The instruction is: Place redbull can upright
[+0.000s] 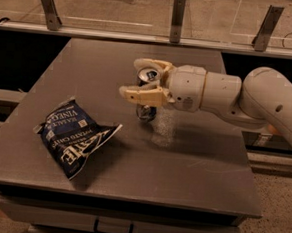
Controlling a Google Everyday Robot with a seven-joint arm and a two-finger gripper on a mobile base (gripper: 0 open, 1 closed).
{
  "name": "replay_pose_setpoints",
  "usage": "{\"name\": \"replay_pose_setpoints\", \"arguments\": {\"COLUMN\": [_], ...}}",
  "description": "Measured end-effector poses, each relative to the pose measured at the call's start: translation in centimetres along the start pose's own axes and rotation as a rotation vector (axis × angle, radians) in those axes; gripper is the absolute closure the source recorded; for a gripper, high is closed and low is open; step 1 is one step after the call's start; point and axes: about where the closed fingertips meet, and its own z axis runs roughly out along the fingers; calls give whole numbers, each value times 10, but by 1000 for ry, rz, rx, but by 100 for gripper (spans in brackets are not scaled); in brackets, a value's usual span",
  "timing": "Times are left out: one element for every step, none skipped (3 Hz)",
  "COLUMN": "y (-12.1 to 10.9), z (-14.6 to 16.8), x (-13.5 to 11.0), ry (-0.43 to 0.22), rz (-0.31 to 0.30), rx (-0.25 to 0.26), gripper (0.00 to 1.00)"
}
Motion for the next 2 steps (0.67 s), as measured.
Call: {"name": "replay_pose_setpoints", "arguments": {"y": [1, 4], "z": [0, -1], "x": [1, 8], "ry": [41, 64], "rz": [-16, -9], "rx": [-34, -46], "gripper": [82, 59]}}
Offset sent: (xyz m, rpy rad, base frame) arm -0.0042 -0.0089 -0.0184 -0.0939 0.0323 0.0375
